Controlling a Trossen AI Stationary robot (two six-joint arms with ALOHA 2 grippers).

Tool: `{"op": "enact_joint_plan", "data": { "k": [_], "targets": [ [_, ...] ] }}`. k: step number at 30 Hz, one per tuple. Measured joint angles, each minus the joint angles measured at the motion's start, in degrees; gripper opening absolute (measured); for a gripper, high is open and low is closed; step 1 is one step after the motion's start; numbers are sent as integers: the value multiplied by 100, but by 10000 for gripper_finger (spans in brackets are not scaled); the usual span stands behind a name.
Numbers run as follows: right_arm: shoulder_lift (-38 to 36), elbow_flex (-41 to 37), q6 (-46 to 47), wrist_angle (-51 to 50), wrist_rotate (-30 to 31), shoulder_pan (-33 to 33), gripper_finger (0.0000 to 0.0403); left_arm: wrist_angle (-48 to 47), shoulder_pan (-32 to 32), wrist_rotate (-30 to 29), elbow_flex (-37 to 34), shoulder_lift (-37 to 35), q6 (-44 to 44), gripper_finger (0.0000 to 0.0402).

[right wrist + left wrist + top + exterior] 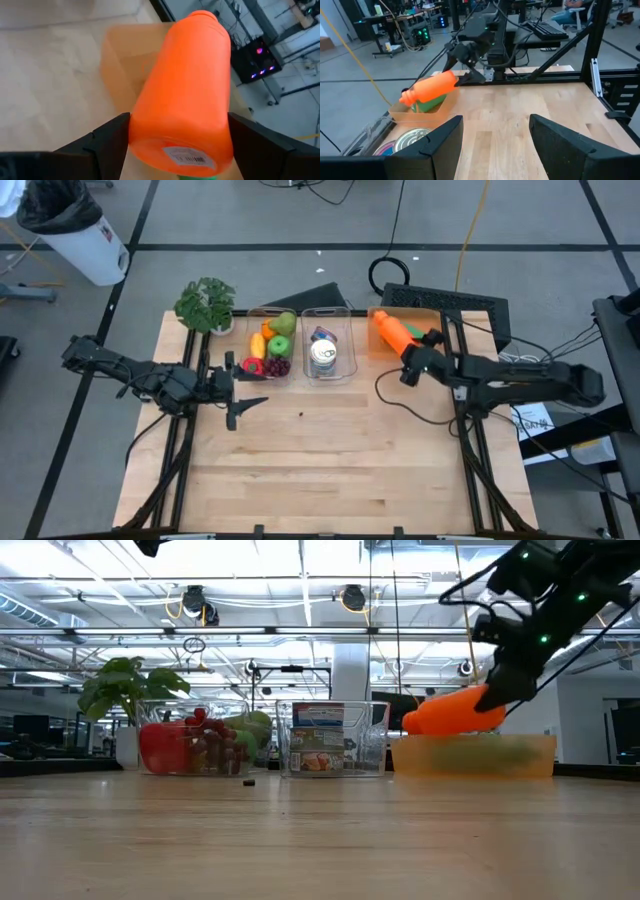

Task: Pick & Place Food Item
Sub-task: Put the orange water bottle into the orange bin, then return to Home Position

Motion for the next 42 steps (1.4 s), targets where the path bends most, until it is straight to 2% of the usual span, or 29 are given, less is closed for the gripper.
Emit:
{"op": "enact_joint_plan", "data": {
  "k": [8,13,17,20,30,42],
  "targets": [
    [337,0,-1102,453,-710,-850,290,-17,0,2,0,0,-32,243],
    [530,2,-2008,454,-713,-1142,290,-20,0,2,0,0,-46,243],
    [679,3,-2308,434,-719,-1239,291,-22,0,2,0,0,-46,243],
    [749,3,-2157,446,-741,-1233,298,-24,0,2,0,0,-46,243],
    [612,4,-694,467,-727,-1230,353,2,-1,2,0,0,-26,243],
    [-17,224,57,579,-737,-1070,356,48,-2,-123,2,-58,203,243]
  ]
}}
